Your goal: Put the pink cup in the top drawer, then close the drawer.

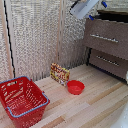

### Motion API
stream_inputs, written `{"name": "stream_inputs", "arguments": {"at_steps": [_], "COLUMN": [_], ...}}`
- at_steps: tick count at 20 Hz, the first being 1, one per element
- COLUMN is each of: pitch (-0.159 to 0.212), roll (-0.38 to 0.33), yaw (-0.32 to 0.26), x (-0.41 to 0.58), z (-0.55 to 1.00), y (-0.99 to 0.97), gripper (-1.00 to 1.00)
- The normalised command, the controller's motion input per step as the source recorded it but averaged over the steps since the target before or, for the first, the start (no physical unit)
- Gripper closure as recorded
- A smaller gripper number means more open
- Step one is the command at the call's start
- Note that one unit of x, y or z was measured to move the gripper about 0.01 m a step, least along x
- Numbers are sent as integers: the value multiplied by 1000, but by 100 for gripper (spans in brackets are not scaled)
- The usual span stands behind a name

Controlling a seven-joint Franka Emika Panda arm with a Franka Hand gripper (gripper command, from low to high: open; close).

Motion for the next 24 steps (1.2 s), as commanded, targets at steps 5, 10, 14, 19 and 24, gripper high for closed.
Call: {"name": "stream_inputs", "arguments": {"at_steps": [5, 10, 14, 19, 24], "pitch": [50, 60, 88, 132, 132], "roll": [-367, -314, -286, -277, -250], "yaw": [138, 229, 254, 225, 218], "x": [-345, -183, -74, -36, 0], "z": [-266, -378, -418, -394, -221], "y": [14, -3, -5, 0, -17], "gripper": [-100, -100, -100, -100, -100]}}
